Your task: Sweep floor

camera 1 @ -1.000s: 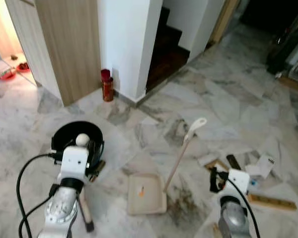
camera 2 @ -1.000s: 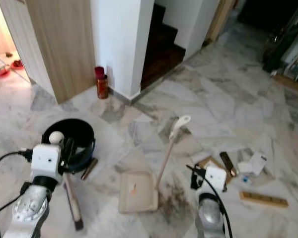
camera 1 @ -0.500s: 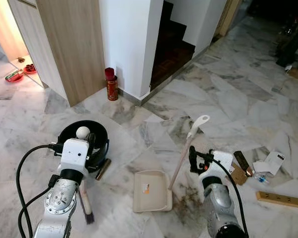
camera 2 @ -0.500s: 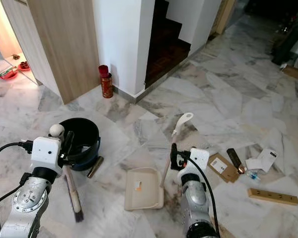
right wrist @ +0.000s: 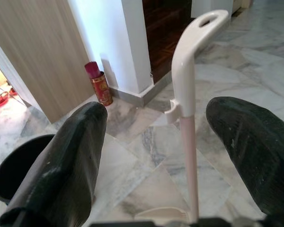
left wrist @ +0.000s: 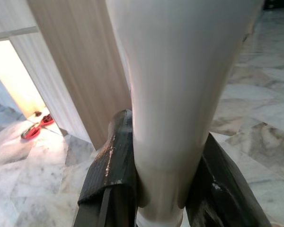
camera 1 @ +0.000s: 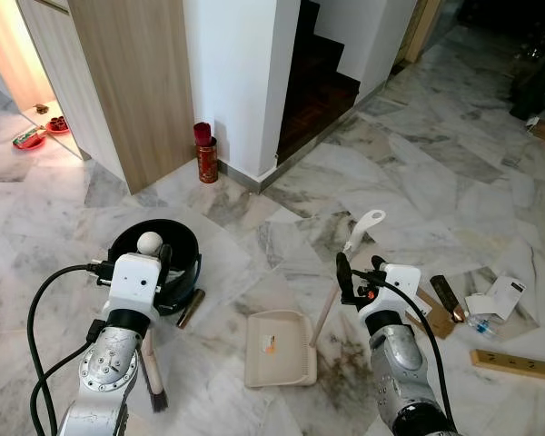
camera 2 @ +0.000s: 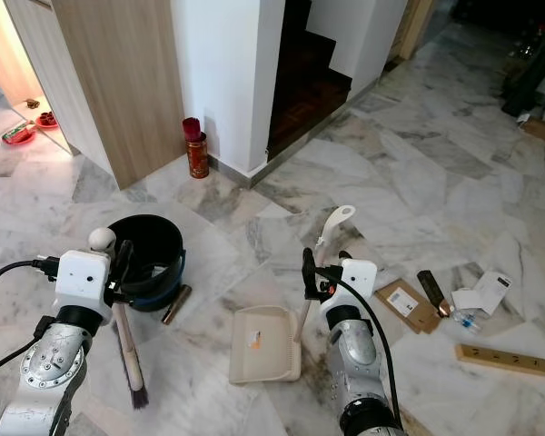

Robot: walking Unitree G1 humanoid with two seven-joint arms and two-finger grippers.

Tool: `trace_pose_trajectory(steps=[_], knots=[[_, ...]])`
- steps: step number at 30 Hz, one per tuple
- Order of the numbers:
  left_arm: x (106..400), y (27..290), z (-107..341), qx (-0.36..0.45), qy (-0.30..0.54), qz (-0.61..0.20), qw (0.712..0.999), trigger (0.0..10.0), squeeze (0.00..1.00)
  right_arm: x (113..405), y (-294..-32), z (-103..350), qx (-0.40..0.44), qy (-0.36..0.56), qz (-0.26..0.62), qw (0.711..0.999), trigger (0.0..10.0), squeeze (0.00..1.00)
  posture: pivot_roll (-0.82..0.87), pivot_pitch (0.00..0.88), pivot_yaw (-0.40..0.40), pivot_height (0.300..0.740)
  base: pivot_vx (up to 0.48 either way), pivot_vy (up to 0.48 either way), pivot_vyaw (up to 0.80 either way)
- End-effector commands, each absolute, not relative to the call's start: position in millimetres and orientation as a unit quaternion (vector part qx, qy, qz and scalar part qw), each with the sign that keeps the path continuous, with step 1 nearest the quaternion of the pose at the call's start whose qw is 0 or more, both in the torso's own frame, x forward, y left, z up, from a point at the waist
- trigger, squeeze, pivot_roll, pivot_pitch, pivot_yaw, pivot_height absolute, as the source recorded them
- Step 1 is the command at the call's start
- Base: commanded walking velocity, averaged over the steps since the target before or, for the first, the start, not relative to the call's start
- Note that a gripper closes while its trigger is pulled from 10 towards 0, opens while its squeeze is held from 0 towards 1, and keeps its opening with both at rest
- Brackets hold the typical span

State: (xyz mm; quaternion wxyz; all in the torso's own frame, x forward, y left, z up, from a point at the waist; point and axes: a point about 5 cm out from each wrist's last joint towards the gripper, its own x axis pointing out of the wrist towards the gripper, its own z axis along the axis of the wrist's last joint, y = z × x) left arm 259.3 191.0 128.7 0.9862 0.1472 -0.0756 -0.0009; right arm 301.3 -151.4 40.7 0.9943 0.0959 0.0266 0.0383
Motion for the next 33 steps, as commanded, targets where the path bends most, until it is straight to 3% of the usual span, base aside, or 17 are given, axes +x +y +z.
trace_pose_trajectory(steps=[1, 16, 21, 23, 33], knots=[[264, 189, 135, 0.148, -0.091, 0.005, 0.985, 10.0, 0.00, 304, -158, 46, 0.088, 0.021, 0.039, 0.995, 10.0, 0.00, 0.15, 0.085, -0.092, 0.740, 0.000, 0.000, 0.00], [267, 193, 138, 0.137, -0.104, 0.021, 0.985, 10.0, 0.00, 307, -160, 54, 0.087, 0.007, 0.038, 0.995, 10.0, 0.00, 0.13, 0.092, -0.098, 0.740, 0.000, 0.000, 0.00], [266, 190, 144, 0.133, -0.119, 0.017, 0.984, 10.0, 0.00, 317, -166, 99, 0.100, -0.104, 0.019, 0.989, 10.0, 0.00, 0.13, 0.081, -0.093, 0.740, 0.000, 0.000, 0.00], [267, 189, 146, 0.132, -0.126, 0.015, 0.983, 10.0, 0.00, 324, -165, 136, 0.098, -0.177, 0.027, 0.979, 10.0, 0.00, 0.13, 0.075, -0.094, 0.740, 0.000, 0.000, 0.00], [268, 188, 147, 0.130, -0.133, 0.017, 0.982, 10.0, 0.00, 326, -159, 165, 0.099, -0.210, 0.034, 0.972, 10.0, 0.00, 0.13, 0.072, -0.099, 0.740, 0.025, 0.000, 0.00]])
